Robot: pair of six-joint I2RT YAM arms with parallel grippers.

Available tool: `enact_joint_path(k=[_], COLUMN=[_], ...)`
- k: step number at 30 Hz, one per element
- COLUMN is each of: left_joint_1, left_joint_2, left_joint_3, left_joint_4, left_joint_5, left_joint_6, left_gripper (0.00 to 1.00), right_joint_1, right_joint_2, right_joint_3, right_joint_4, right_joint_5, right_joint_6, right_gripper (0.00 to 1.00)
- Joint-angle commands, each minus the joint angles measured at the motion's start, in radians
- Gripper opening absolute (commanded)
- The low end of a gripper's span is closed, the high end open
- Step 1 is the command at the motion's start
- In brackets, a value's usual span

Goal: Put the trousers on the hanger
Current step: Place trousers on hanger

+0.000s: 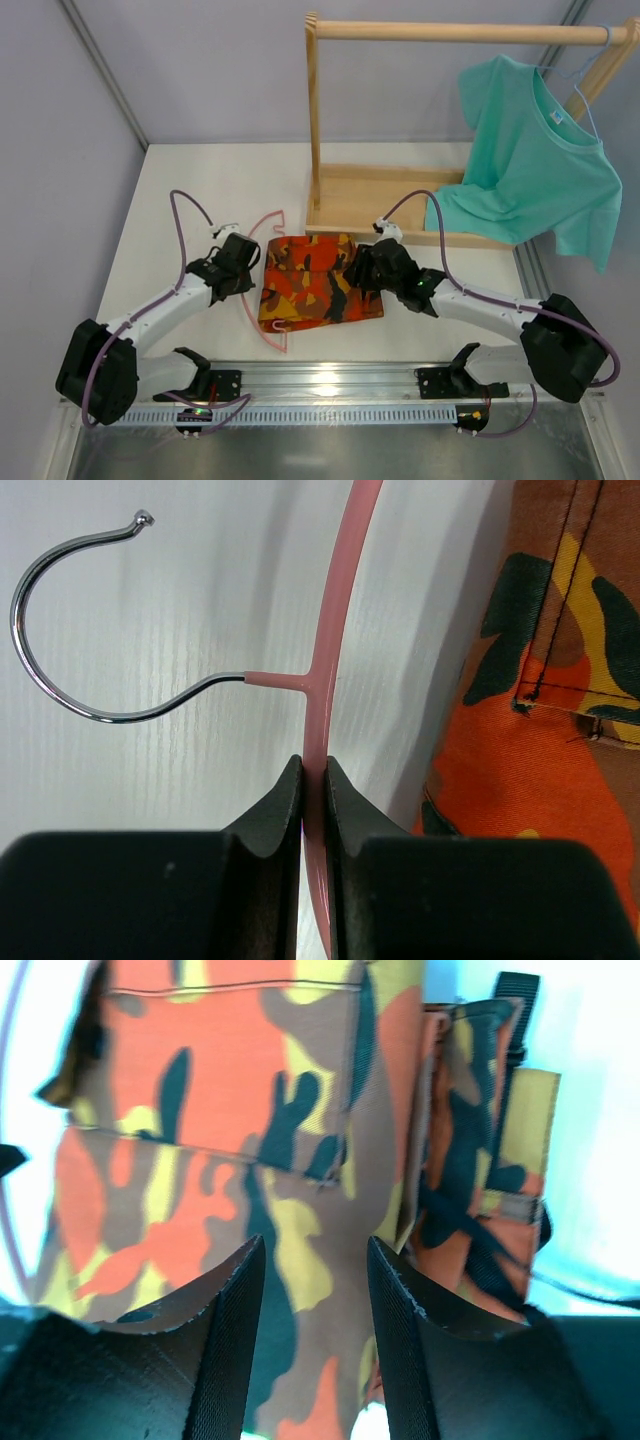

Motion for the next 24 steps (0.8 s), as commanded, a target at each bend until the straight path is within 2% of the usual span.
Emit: enact_joint_path(k=[1,7,18,24], left_joint_1=[0.007,0.007,0.007,0.007], left_joint_2=[0.001,0.011,0.012,0.02], left_joint_3=[0.003,0.0,0.003,0.001], left_joint_4=[0.071,0.078,0.085,0.094], left_joint_5=[-0.008,-0.005,-0.008,-0.001], left_joint_6=[0.022,0.02,0.02,0.012], left_gripper=[0.0,0.0,0.0,0.0], right_joint_1=[-0.015,-0.017,-0.021,-0.028], right_joint_2=[0.046,0.07,0.104,0.168], right_joint_3=[0.048,0.072,0.169,0.172], right_joint_4=[0.019,-0.007,-0.159,-0.113], right_joint_5=[-0.019,-0.015,0.047,0.011], right_joint_6=[-0.066,-0.083,-0.161,-0.167], right_gripper=[0.49,0.49,0.49,0.49])
